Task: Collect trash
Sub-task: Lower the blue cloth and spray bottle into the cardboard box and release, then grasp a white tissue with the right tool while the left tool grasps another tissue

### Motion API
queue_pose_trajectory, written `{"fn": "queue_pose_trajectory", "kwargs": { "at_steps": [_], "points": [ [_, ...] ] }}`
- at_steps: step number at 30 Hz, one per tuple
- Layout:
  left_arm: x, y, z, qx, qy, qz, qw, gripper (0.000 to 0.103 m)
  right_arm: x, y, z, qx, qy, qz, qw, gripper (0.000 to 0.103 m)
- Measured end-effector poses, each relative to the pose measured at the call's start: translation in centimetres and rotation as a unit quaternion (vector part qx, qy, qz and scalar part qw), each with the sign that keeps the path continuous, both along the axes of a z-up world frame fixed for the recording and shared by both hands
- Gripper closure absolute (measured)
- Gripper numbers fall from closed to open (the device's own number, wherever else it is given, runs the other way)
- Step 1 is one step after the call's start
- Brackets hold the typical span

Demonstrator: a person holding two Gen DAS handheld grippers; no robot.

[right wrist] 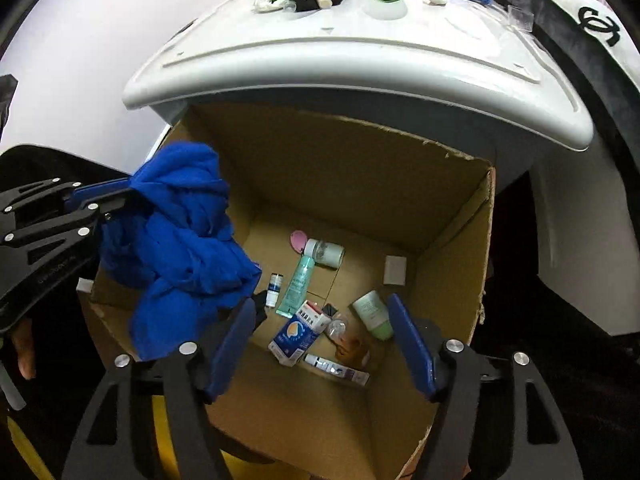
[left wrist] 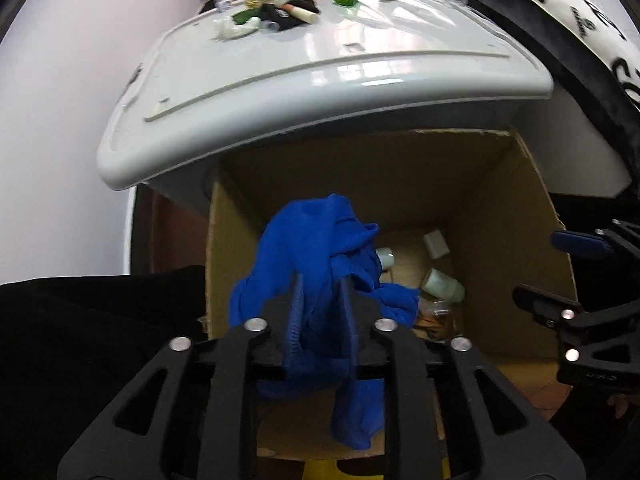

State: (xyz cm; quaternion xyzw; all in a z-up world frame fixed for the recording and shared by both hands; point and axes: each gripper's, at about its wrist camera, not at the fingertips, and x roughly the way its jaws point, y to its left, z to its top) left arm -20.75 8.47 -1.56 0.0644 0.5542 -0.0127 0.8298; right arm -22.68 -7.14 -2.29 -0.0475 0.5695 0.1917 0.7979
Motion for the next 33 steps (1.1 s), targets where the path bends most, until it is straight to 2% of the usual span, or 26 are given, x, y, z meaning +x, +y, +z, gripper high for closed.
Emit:
{"fn": "queue_pose_trajectory", "kwargs": {
  "at_steps": [2,4,7,12,17,19,20,23,26,30,33],
  "points": [
    [0.1,0.6,0.4,-0.003,-0.01,0.01,0.9999,0.07,0.6,-0.1,0.1,0.0,0.002,-0.002,1.0,0.026],
    [0.5,1.0,0.9,0.003,-0.022,0.017,0.9996,0.057,0.8,-0.2,0.3,0.0,0.0,-0.004,1.0,0.023],
    [1.2,1.0,1.9,0.013,-0.042,0.02,0.9988,0.05,1.0,0.3,1.1,-0.004,-0.01,-0.002,1.0,0.017],
    [3.1,0.7,3.4,0.019,-0.059,0.019,0.9979,0.043,2.6,0.7,3.5,0.005,-0.031,-0.003,0.999,0.011],
    [5.9,1.0,4.7,0.0,-0.071,0.022,0.9973,0.042,5.8,1.4,6.3,0.0,-0.071,-0.002,0.997,0.009],
    [7.6,1.2,5.3,-0.002,-0.076,0.023,0.9968,0.034,7.8,1.3,7.4,-0.007,-0.091,-0.008,0.996,0.006],
    [8.3,1.3,5.6,-0.005,-0.079,0.022,0.9967,0.033,8.7,1.1,7.9,-0.008,-0.099,-0.011,0.995,0.006],
    [11.7,2.2,6.8,-0.025,-0.091,0.034,0.995,0.032,13.0,0.2,10.1,0.007,-0.131,-0.027,0.991,0.005],
    [15.3,3.5,7.8,-0.057,-0.106,0.057,0.9911,0.031,19.1,-0.9,11.3,0.017,-0.17,-0.048,0.984,0.005],
    [18.5,4.3,8.6,-0.068,-0.145,0.074,0.9844,0.031,27.3,-0.5,9.8,-0.042,-0.199,-0.051,0.978,0.006],
    [19.2,4.6,8.0,-0.06,-0.165,0.077,0.9815,0.031,33.5,-0.4,7.4,-0.058,-0.179,-0.047,0.981,0.008]
  ]
}}
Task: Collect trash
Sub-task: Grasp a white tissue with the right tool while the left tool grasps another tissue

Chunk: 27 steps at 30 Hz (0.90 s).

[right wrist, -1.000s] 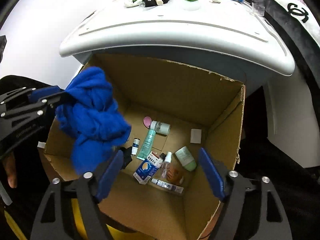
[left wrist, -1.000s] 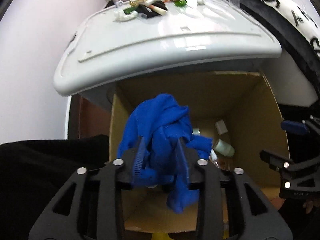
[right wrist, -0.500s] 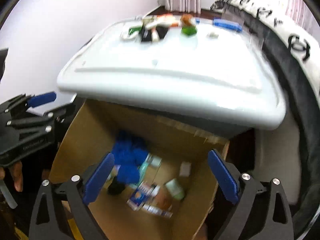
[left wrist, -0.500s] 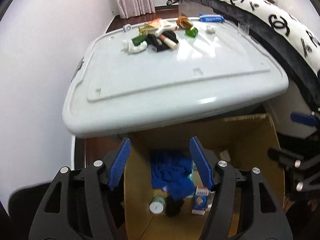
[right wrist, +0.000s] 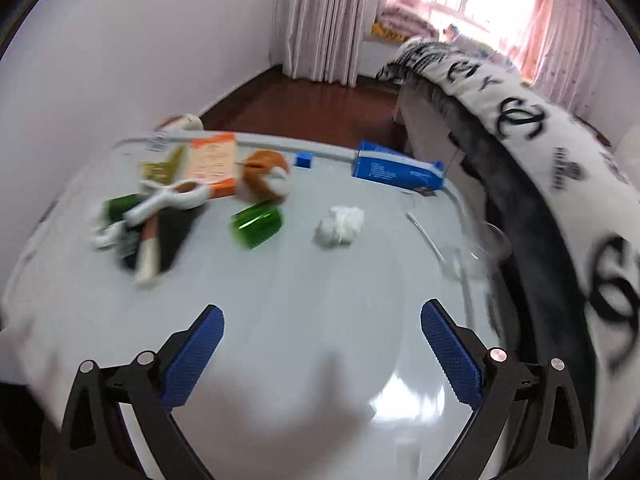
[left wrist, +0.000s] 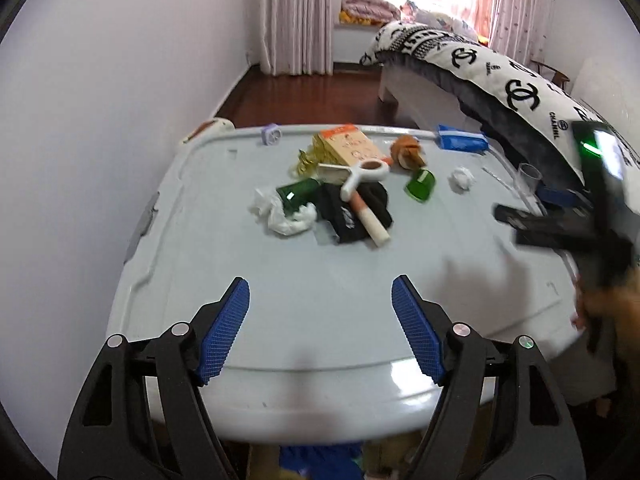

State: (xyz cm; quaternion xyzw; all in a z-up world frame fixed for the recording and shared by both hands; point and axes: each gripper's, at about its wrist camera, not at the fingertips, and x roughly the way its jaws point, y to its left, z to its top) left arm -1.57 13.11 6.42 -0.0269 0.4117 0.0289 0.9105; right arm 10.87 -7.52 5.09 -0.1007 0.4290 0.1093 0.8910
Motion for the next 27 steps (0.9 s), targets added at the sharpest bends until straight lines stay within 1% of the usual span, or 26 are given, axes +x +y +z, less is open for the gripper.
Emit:
{"fn": "queue_pose_trajectory", "kwargs": {
  "at_steps": [1,2,3,5,7,8,9,10,11,12,13,17,20,23,27],
  "points": [
    [0.0,0.2,-0.4,0.005,-0.002,0.003,1.0,0.031,1.9,-0.1,-0.8,0.005,0.013,-0.006,1.0,0.009],
    [0.3,0.5,-1.0,0.01,0.002,0.005,0.9999,0.031,3.8,-0.2,-1.5,0.012,0.022,-0.013,1.0,0.012],
    [0.6,0.8,-1.4,0.013,0.011,0.007,0.9998,0.031,4.8,-0.2,-2.1,0.013,0.026,-0.016,0.999,0.012],
    [1.1,1.5,-2.3,0.013,0.027,0.013,0.9995,0.031,7.4,0.4,-3.2,0.001,0.036,-0.017,0.999,0.012],
    [1.4,2.3,-3.0,0.01,0.038,0.021,0.999,0.031,9.1,1.0,-3.9,-0.005,0.045,-0.011,0.999,0.014],
    [1.4,2.6,-3.2,0.009,0.042,0.024,0.9988,0.031,9.6,1.2,-4.3,-0.005,0.052,-0.007,0.999,0.024],
    [1.4,3.0,-3.4,0.005,0.047,0.028,0.9985,0.031,10.3,1.7,-5.1,-0.014,0.067,-0.002,0.998,0.044],
    [1.5,3.3,-3.5,0.0,0.05,0.031,0.9983,0.031,10.8,2.0,-5.7,-0.022,0.081,0.003,0.997,0.046],
    [1.5,3.6,-3.6,-0.006,0.053,0.035,0.998,0.031,11.0,2.0,-5.6,-0.007,0.078,0.005,0.997,0.057],
    [1.5,3.8,-3.6,-0.011,0.054,0.038,0.9978,0.031,11.2,1.9,-5.6,0.009,0.089,0.002,0.996,0.078],
    [1.5,4.0,-3.7,-0.013,0.055,0.041,0.9976,0.031,11.2,2.0,-5.3,0.002,0.087,-0.002,0.996,0.083],
    [1.6,4.4,-4.0,-0.019,0.067,0.049,0.9964,0.031,10.1,1.9,-4.7,0.004,0.076,0.003,0.997,0.083],
    [1.7,4.5,-4.3,-0.02,0.072,0.056,0.9956,0.031,7.7,1.7,-3.3,0.022,0.061,0.017,0.998,0.083],
    [1.8,4.3,-4.2,-0.022,0.071,0.059,0.9955,0.031,4.6,1.8,-1.3,0.031,0.045,0.043,0.998,0.083],
    [2.3,4.1,-3.4,-0.019,0.056,0.063,0.9963,0.031,-1.4,1.5,2.2,0.042,0.023,0.081,0.996,0.083]
  ]
}}
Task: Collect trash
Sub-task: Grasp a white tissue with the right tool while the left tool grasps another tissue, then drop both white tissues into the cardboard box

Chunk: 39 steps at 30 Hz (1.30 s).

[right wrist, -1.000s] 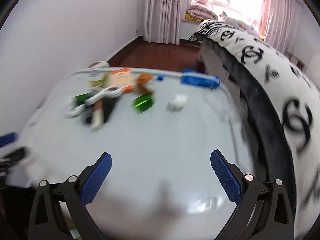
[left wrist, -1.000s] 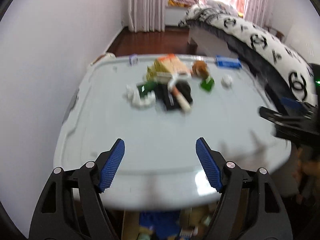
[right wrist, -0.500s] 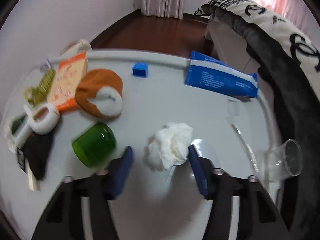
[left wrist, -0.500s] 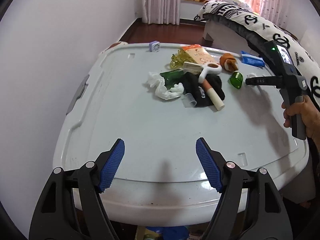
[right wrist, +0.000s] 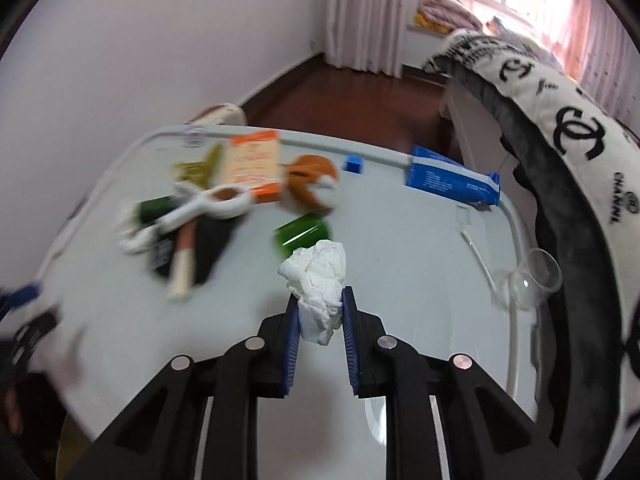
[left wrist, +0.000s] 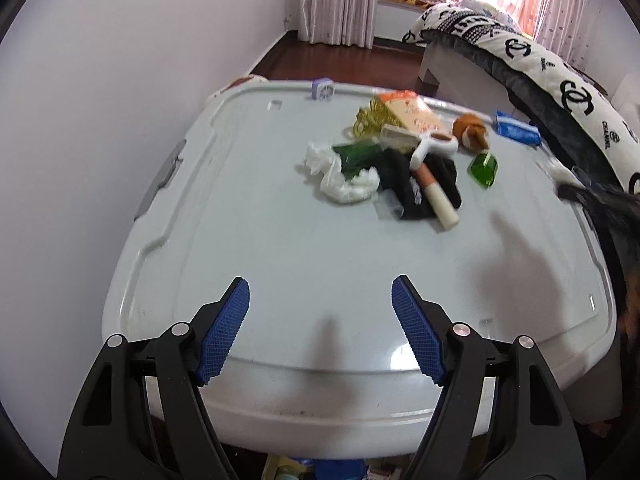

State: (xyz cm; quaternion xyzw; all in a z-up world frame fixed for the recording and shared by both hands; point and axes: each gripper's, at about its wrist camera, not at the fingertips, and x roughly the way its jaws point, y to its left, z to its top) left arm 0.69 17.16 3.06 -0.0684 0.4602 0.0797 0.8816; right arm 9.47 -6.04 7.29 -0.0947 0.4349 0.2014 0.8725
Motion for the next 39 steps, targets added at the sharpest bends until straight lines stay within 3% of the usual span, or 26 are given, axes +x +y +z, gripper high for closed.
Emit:
{"fn": "queue_pose_trajectory", "kwargs": {
  "at_steps": [5,8,12,14,15,16,19,24,28,34,39],
  "points": [
    [3.6,-0.2,0.2,0.021,0.001,0.003,0.9998,0.031,-5.8,-0.6,3.4,0.015,-0.015,0.016,1.0,0.082],
    [7.4,0.2,-1.5,0.003,0.013,-0.002,0.9999,0.031,-9.3,-1.4,5.1,0.033,-0.037,0.02,0.999,0.082],
    [11.1,0.8,-4.5,-0.017,0.05,0.003,0.9986,0.032,-10.2,-2.2,5.3,0.053,-0.037,0.017,0.998,0.081],
    [12.0,1.3,-5.8,-0.016,0.058,0.012,0.9981,0.041,-10.1,-2.4,5.2,0.046,-0.042,0.017,0.998,0.081],
    [11.9,1.5,-5.6,-0.007,0.043,0.015,0.999,0.052,-10.1,-2.5,5.2,0.047,-0.041,0.017,0.998,0.081],
    [11.9,1.6,-5.6,-0.006,0.036,0.016,0.9992,0.074,-10.0,-2.7,5.0,0.052,-0.036,0.018,0.998,0.081],
    [11.3,3.2,-5.2,-0.019,0.027,0.044,0.9985,0.089,-10.1,-2.8,4.8,0.054,-0.033,0.022,0.998,0.08],
    [8.9,4.4,-4.3,-0.016,0.017,0.051,0.9984,0.09,-10.3,-2.6,5.1,0.06,-0.037,0.024,0.997,0.08],
    [5.6,3.5,-2.3,-0.007,0.007,0.021,0.9997,0.09,-10.9,-2.3,5.5,0.061,-0.042,0.03,0.997,0.08],
    [-4.2,-0.7,1.1,0.036,-0.006,-0.06,0.9975,0.09,-13.8,-1.5,6.2,0.061,-0.055,0.038,0.996,0.079],
    [-11.8,-3.1,-1.3,0.016,0.04,-0.102,0.9938,0.09,-19.1,-0.6,3.1,0.069,-0.013,0.033,0.997,0.079]
  ]
}}
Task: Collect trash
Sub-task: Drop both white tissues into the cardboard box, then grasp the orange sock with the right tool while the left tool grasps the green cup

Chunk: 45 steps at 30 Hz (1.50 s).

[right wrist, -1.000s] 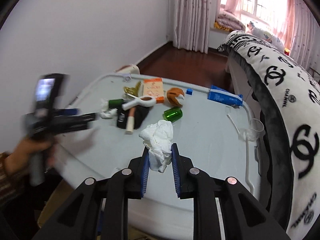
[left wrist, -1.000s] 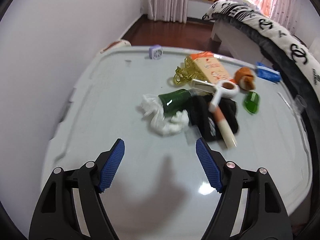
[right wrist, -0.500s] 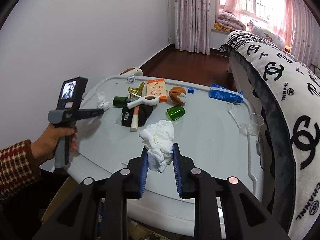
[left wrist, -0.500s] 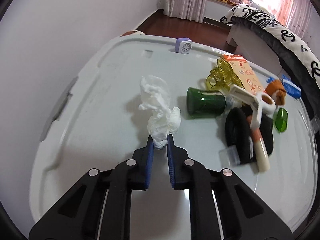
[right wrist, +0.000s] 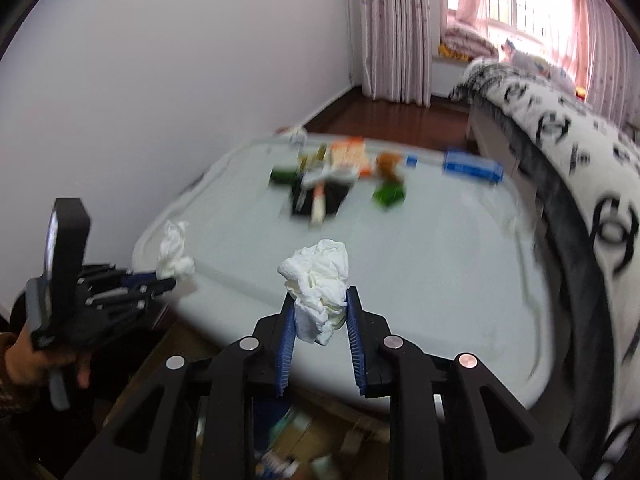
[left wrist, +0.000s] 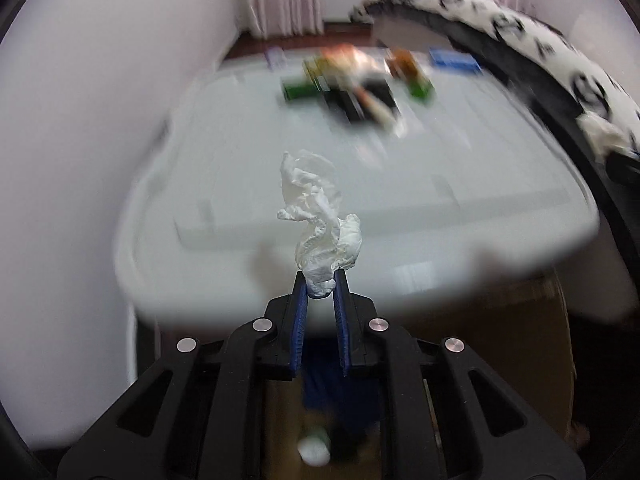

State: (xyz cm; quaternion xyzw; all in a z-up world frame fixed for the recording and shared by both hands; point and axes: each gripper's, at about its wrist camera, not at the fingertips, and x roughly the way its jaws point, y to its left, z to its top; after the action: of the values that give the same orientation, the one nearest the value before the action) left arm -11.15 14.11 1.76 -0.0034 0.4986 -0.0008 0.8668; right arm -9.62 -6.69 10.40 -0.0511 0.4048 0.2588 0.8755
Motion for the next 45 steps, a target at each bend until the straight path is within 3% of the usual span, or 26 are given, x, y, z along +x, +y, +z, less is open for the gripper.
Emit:
{"fn": "queue_pose_trajectory", "kwargs": {
  "at_steps": [3,6,7,8,11,12,14,15,18,24,26,29,32,33,35,39,41,45],
  "points": [
    [-3.3,-1.4,-2.9,-0.018,0.056,-0.017,0.9981,0.089,-3.4,0.5,-3.6,0.001,0.052,-0.009,0.999,0.078],
    [-5.3,-2.6,-5.5,-0.003,0.095,-0.032,0.9949,0.086,-6.5,0.8,-8.0,-0.011,0.113,-0.023,0.993,0.077],
    [-5.6,-2.8,-6.2,-0.002,0.107,-0.035,0.9936,0.078,-7.4,1.0,-9.4,-0.022,0.131,-0.026,0.991,0.076],
    [-5.8,-3.2,-7.0,-0.004,0.129,-0.039,0.9908,0.074,-8.0,1.2,-10.4,-0.031,0.144,-0.028,0.989,0.069],
    [-6.0,-3.3,-8.3,-0.023,0.16,-0.027,0.9865,0.046,-9.3,1.5,-13.3,-0.043,0.188,-0.036,0.981,0.05],
    [-6.1,-3.2,-8.3,-0.031,0.164,-0.023,0.9857,0.036,-9.4,1.7,-13.7,-0.052,0.192,-0.034,0.979,0.039],
    [-6.4,-3.2,-7.9,-0.053,0.163,-0.005,0.9852,0.03,-9.4,1.9,-13.3,-0.072,0.165,-0.04,0.983,0.022],
    [-6.4,-3.2,-7.7,-0.054,0.169,0.003,0.9841,0.021,-9.3,1.9,-12.9,-0.072,0.155,-0.045,0.984,0.016],
    [-6.3,-3.6,-7.7,-0.058,0.199,0.0,0.9783,0.018,-8.8,1.1,-12.1,-0.055,0.144,-0.067,0.986,0.014],
    [-6.3,-4.3,-4.6,-0.059,0.127,-0.029,0.9897,0.018,-8.2,0.3,-11.3,-0.043,0.136,-0.082,0.986,0.014],
    [-5.3,-3.9,-2.0,-0.054,0.069,-0.027,0.9958,0.018,-7.4,0.3,-10.0,-0.037,0.12,-0.08,0.989,0.014],
    [-3.6,-3.1,2.0,-0.04,-0.02,-0.018,0.9988,0.018,-5.0,0.7,-5.7,-0.04,0.058,-0.077,0.995,0.014],
    [-0.8,-2.4,6.1,-0.001,-0.105,-0.016,0.9943,0.018,-1.0,1.1,-2.2,-0.039,0.01,-0.079,0.996,0.014],
    [0.3,-2.4,6.6,0.014,-0.118,-0.014,0.9929,0.018,0.7,1.2,-1.3,-0.037,-0.002,-0.082,0.996,0.014],
    [3.4,-2.4,8.0,0.04,-0.131,-0.015,0.9904,0.018,4.0,1.7,-0.4,-0.047,-0.02,-0.089,0.995,0.014],
    [7.6,-1.4,8.2,0.025,-0.141,-0.003,0.9897,0.018,13.2,3.1,-0.9,-0.052,-0.025,-0.096,0.994,0.017],
    [7.9,-0.9,7.5,0.025,-0.149,0.005,0.9885,0.018,17.3,4.2,-1.7,-0.055,-0.019,-0.099,0.993,0.024],
    [8.5,-0.6,5.4,0.014,-0.112,-0.002,0.9936,0.018,25.5,6.4,-3.9,-0.064,0.007,-0.107,0.992,0.027]
  ]
}}
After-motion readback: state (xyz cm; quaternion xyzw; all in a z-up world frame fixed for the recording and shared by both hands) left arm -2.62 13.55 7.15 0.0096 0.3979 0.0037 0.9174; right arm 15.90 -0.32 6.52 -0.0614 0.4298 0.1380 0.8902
